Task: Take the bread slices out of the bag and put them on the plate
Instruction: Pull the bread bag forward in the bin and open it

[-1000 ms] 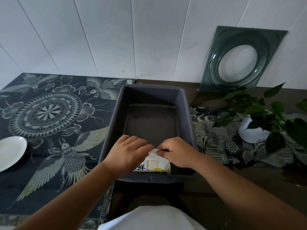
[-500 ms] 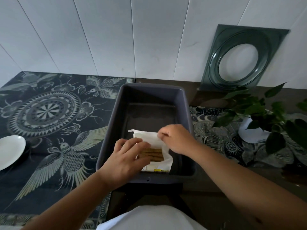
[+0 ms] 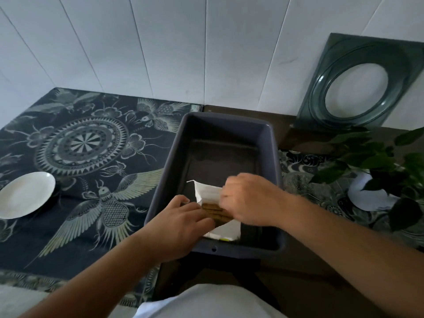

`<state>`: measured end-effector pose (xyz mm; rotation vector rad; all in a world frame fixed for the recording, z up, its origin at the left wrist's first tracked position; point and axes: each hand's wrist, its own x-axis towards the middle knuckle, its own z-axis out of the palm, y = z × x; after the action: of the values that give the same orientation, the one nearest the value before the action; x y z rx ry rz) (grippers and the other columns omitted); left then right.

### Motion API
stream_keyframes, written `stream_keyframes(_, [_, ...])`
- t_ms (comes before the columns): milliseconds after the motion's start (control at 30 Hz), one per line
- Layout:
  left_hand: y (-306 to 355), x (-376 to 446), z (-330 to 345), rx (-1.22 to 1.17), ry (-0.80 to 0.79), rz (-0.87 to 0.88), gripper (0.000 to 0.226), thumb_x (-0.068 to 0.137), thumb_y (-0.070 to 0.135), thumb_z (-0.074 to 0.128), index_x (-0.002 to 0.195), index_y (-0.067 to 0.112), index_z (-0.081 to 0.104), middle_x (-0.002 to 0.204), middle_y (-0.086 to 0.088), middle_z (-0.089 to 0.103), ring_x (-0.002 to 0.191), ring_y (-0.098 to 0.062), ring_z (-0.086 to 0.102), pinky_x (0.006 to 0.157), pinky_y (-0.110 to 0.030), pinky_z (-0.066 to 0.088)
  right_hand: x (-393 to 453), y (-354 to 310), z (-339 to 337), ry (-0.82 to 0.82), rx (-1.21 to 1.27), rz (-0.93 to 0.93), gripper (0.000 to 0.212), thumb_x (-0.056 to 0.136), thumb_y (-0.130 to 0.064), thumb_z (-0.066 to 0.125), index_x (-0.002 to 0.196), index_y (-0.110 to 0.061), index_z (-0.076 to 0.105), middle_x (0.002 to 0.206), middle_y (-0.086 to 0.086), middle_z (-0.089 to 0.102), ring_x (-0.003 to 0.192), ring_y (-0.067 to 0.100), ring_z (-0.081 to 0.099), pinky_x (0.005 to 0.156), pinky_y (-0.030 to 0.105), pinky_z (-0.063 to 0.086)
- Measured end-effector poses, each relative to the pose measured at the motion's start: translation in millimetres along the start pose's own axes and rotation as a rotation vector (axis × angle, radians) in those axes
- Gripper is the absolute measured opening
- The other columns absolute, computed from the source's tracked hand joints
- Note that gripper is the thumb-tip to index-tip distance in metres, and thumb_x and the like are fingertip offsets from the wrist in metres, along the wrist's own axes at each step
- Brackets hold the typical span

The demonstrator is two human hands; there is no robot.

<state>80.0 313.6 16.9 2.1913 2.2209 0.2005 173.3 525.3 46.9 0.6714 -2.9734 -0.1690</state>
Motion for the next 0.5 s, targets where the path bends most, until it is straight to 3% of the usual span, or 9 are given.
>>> stream_keyframes(100, [-0.6, 5.4, -4.5, 0.034, -0.047, -0.020, 0.013, 0.084, 0.023, 0.059, 0.096, 0.027, 0.058, 0.091, 0.008, 0.066, 0.092, -0.017, 0.059, 0.086, -0.041, 0.042, -6.9, -3.2, -9.6, -0.298, -0.018, 0.039, 0.037, 0.098, -0.039, 0.044, 0.082, -0.022, 0.072, 0.081, -0.001, 0.072, 0.081, 0.024, 0.062, 0.077, 0.041, 0.048])
stream_keyframes(267, [-8.1, 20.0, -15.8, 0.268, -0.234, -0.135, 0.032, 0.082, 0.042, 0.064, 0.108, 0.024, 0.061, 0.110, 0.006, 0.066, 0.103, -0.022, 0.055, 0.087, -0.043, 0.038, -17.4, 3.8, -11.3, -0.404, -0.016, 0.113, 0.061, 0.098, -0.056, 0.025, 0.082, -0.022, 0.073, 0.075, -0.005, 0.071, 0.075, 0.020, 0.062, 0.090, 0.044, 0.040])
stream_keyframes(300, [-9.8, 21.7, -18.4, 0.322, -0.256, -0.120, 0.031, 0.080, 0.042, 0.065, 0.105, 0.024, 0.064, 0.106, 0.006, 0.066, 0.103, -0.023, 0.053, 0.085, -0.043, 0.037, -20.3, 4.2, -10.2, -0.436, -0.003, 0.128, 0.066, 0.097, -0.058, 0.021, 0.083, -0.021, 0.074, 0.076, -0.005, 0.071, 0.075, 0.019, 0.063, 0.094, 0.045, 0.039])
stream_keyframes(400, [-17.9, 20.3, -22.7, 0.390, -0.302, -0.082, 0.026, 0.080, 0.043, 0.063, 0.100, 0.026, 0.065, 0.095, 0.008, 0.068, 0.114, -0.027, 0.045, 0.090, -0.047, 0.026, -28.8, 5.6, -11.1, -0.526, 0.046, 0.172, 0.068, 0.096, -0.060, 0.018, 0.088, -0.023, 0.074, 0.081, -0.006, 0.073, 0.083, 0.017, 0.066, 0.107, 0.051, 0.028])
stream_keyframes(500, [-28.9, 15.9, -26.7, 0.389, -0.371, -0.075, 0.042, 0.080, 0.050, 0.061, 0.120, 0.036, 0.058, 0.120, 0.005, 0.065, 0.139, -0.034, 0.024, 0.108, -0.060, 0.002, -37.5, 6.2, -15.0, -0.553, 0.049, 0.207, 0.064, 0.096, -0.062, 0.019, 0.091, -0.026, 0.072, 0.088, -0.006, 0.073, 0.095, 0.016, 0.066, 0.113, 0.057, 0.020])
